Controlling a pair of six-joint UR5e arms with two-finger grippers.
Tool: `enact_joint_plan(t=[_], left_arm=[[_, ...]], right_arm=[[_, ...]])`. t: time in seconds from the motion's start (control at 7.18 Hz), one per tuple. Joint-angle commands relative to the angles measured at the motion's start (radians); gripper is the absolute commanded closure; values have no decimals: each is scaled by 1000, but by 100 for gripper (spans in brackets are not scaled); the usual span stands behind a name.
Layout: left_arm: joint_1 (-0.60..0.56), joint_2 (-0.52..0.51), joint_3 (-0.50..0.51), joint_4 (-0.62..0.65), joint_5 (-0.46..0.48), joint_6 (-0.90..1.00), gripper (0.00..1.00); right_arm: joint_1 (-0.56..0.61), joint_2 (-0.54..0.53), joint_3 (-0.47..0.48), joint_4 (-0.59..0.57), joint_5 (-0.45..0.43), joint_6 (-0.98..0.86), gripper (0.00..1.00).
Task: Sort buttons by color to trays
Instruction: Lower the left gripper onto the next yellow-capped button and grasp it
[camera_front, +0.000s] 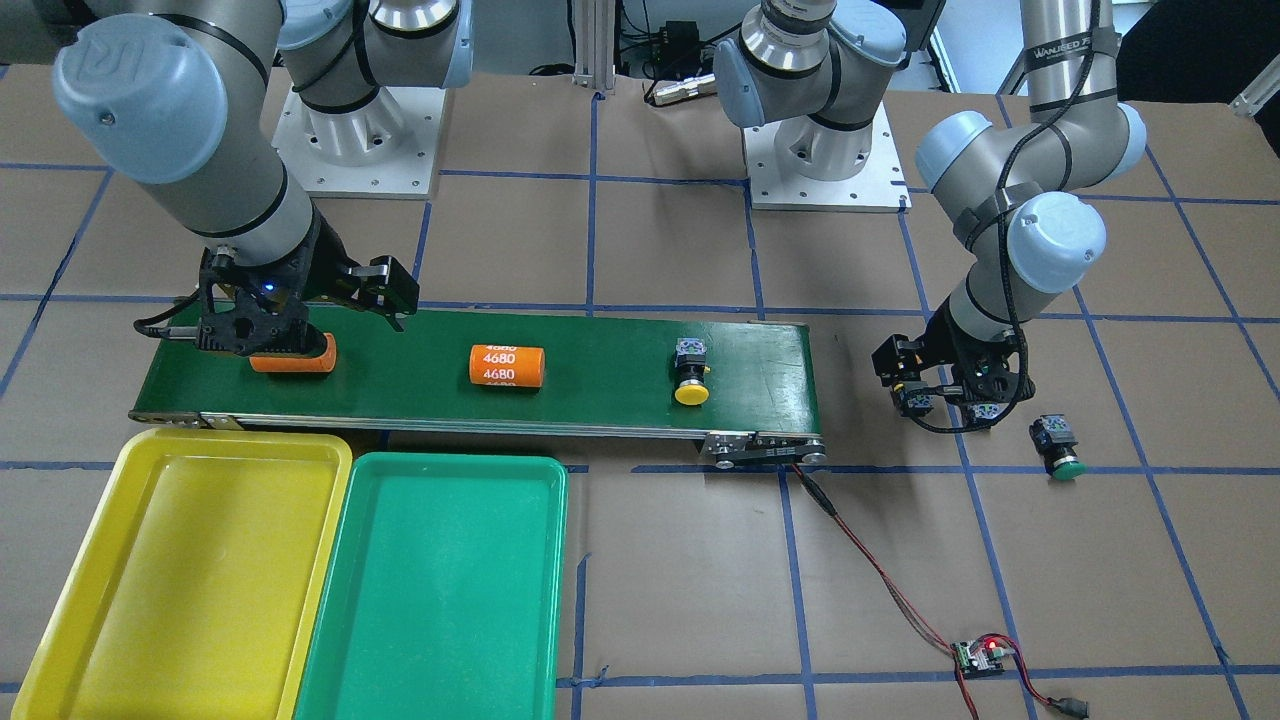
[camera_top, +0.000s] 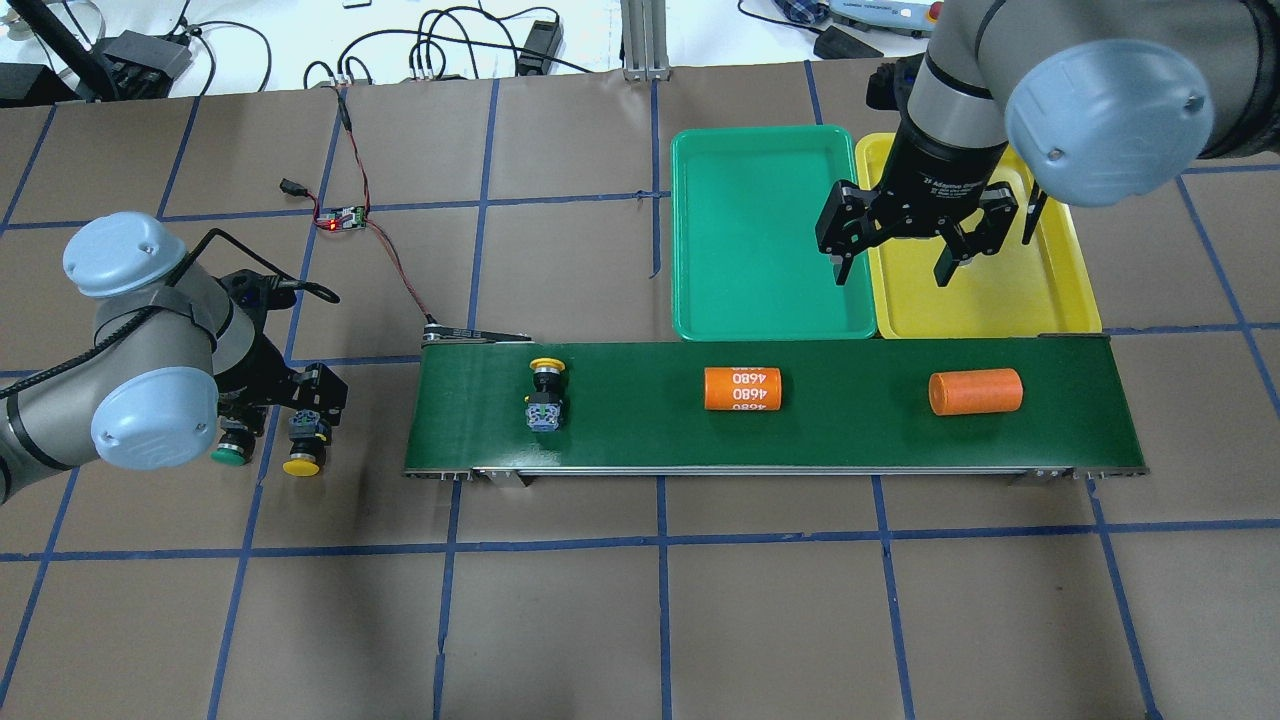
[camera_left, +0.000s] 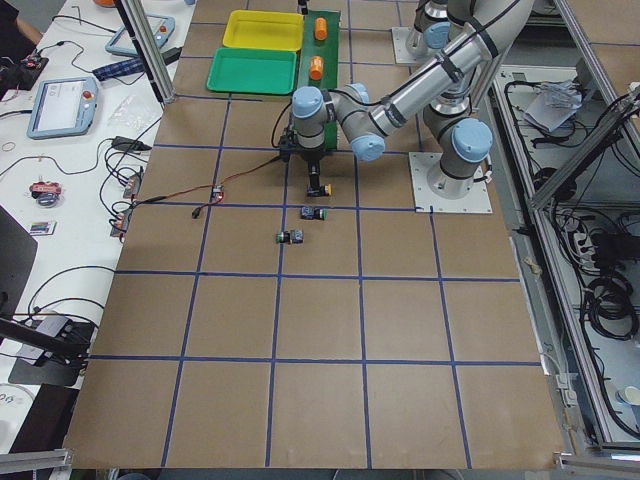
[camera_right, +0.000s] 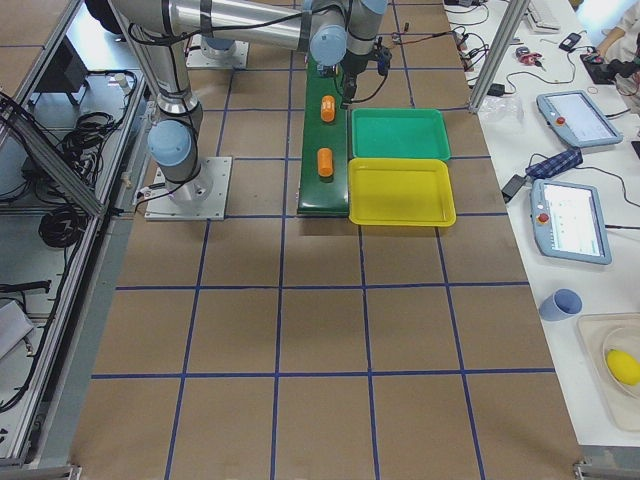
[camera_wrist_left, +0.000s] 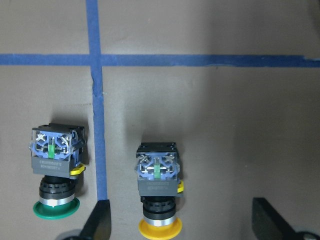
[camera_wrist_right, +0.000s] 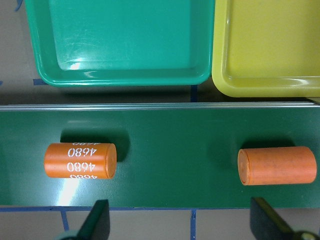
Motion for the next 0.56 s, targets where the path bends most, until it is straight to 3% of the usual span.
enact_joint_plan(t=[0.0, 0.14, 0.28, 0.42], left_arm=[[4, -53, -11, 29, -3, -75, 0], [4, -70, -11, 30, -4, -76, 0], [4, -80, -4, 32, -4, -86, 18], [2, -80, -3, 30, 0, -73, 85]], right_arm=[[0, 0, 2, 0, 0, 0, 0], [0, 0, 2, 0, 0, -2, 0], [-2, 1, 2, 0, -1, -3, 0], [-3, 0, 2, 0, -1, -3, 0]])
